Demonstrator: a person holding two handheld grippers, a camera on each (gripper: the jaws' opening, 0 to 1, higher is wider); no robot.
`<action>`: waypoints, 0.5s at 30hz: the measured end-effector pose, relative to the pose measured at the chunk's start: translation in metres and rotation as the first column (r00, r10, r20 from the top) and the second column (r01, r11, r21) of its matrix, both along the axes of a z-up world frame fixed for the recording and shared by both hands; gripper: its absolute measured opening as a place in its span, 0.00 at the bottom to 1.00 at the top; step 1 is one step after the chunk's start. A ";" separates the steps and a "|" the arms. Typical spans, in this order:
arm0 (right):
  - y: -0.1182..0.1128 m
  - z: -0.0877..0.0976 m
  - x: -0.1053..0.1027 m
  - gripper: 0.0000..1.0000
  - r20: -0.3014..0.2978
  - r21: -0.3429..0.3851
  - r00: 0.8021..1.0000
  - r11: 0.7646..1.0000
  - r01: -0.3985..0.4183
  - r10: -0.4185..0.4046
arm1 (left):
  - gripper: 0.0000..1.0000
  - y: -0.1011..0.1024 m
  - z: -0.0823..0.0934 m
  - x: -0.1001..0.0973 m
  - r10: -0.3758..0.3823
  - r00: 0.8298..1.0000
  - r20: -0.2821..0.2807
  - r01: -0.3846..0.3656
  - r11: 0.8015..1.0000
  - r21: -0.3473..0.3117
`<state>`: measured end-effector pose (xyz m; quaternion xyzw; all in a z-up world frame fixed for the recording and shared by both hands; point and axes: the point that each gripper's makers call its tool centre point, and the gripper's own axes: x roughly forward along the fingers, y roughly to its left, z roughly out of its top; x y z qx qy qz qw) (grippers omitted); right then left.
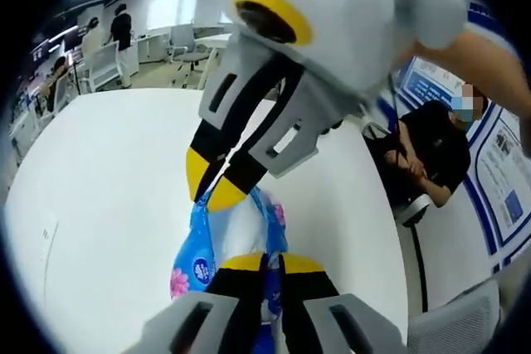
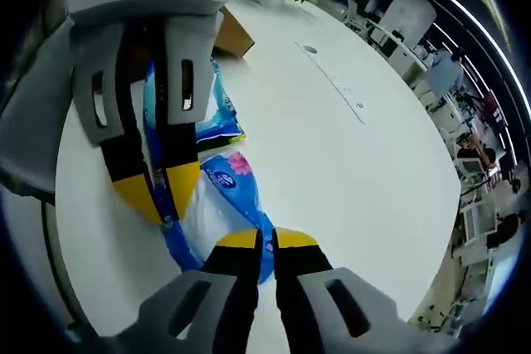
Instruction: Operate the shoe box by opening the lid, removing the specified soft item, and placing it in the target area until the item is outside and the box remains undamaged.
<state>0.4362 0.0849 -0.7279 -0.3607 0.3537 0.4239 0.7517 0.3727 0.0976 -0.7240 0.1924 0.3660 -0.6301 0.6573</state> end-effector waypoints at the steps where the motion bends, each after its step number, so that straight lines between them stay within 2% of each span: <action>1: 0.000 0.001 -0.001 0.05 -0.001 0.002 1.000 1.000 0.000 0.000 | 0.06 0.002 0.001 0.000 0.002 1.000 0.002 -0.002 1.000 0.002; 7: 0.000 0.013 -0.005 0.09 0.004 0.010 1.000 1.000 0.009 -0.009 | 0.10 0.014 0.013 0.007 0.020 0.999 0.044 -0.020 1.000 -0.005; 15: 0.004 0.029 -0.017 0.19 0.007 0.030 1.000 0.999 0.028 -0.029 | 0.21 0.028 0.035 0.008 0.049 0.995 0.088 -0.046 0.998 -0.034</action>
